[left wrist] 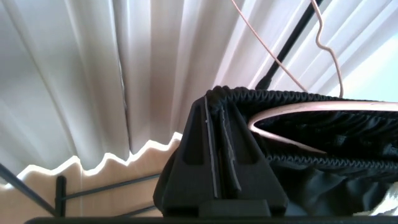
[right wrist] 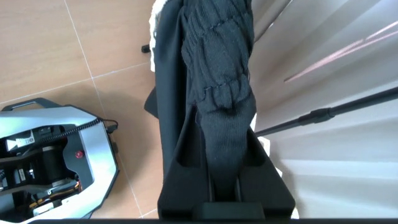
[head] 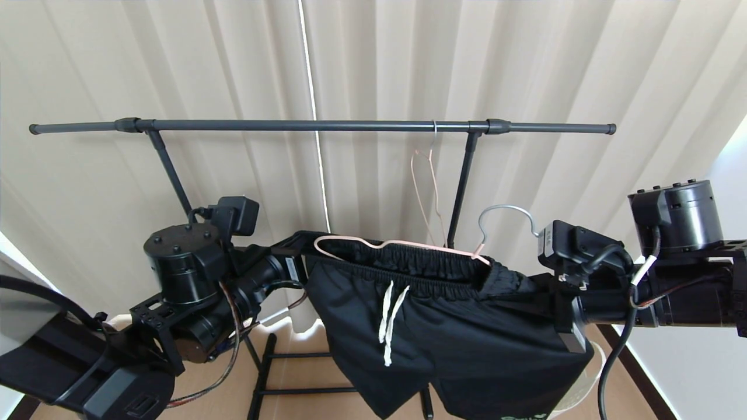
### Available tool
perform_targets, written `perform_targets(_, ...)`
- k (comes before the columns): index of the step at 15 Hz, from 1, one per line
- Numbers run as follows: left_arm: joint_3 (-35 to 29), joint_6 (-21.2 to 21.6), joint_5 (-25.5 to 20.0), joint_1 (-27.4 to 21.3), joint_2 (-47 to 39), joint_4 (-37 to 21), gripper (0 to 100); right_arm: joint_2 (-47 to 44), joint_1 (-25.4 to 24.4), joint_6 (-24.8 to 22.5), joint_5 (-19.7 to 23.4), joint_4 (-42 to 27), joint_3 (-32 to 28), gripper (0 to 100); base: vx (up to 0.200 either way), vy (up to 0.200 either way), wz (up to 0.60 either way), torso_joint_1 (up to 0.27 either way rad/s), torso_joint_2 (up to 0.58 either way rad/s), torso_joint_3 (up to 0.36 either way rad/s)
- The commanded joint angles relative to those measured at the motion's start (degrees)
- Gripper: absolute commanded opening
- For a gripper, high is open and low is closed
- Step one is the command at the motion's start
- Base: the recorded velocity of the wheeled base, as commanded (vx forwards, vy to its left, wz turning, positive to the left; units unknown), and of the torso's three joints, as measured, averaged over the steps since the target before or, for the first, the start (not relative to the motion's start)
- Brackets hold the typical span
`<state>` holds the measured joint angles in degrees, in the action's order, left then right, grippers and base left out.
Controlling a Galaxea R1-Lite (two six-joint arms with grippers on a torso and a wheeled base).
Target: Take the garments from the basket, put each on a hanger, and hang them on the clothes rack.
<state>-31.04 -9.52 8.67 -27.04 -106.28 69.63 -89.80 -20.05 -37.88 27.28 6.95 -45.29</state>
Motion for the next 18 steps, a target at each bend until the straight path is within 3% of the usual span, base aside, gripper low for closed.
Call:
perform_targets(1, -0.2, 0.0, -0.1, -0.1, 3.6, -2.7, 0, -0.8, -0.1, 0.0, -0.1, 0.0, -0.1, 0, 0.0, 0.0, 0.0, 0.0, 0.0, 0.0)
perform_targets(4, -1.6, -0.1, -0.1, 0.0, 5.8, -8.0, 0, -0.9, -0.1, 0.0, -0.1, 0.0, -0.1, 0, 0.0, 0.0, 0.0, 0.0, 0.0, 0.0)
perform_targets(9, -11.2, 0.0, -0.5, 1.6, 8.3, -27.4, 0, -0.9, 0.0, -0.5, -0.2, 0.0, 0.2, 0, 0.0, 0.0, 0.0, 0.0, 0.0, 0.0)
perform_targets(10, -15.1, 1.3, -0.5, 2.0, 8.4, -34.5, 0, -1.1, 0.2, -0.9, -0.2, 0.0, 0.2, 0, 0.0, 0.0, 0.0, 0.0, 0.0, 0.0)
perform_targets(15, -28.3, 3.3, -0.1, 4.0, 10.0, -55.9, 0, -2.0, 1.4, -1.1, -0.2, 0.1, -0.2, 0, 0.0, 0.0, 0.0, 0.0, 0.0, 0.0)
perform_targets(17, -40.2, 3.4, 0.0, 1.8, 11.3, -73.3, 0, -4.1, 1.4, -1.1, -0.2, 0.1, -0.9, 0, 0.0, 0.0, 0.0, 0.0, 0.0, 0.0)
perform_targets(18, -43.3, 3.4, 0.0, 1.1, 11.5, -78.2, 0, -4.4, 1.5, -1.1, -0.2, 0.1, -0.9, 0, 0.0, 0.0, 0.0, 0.0, 0.0, 0.0)
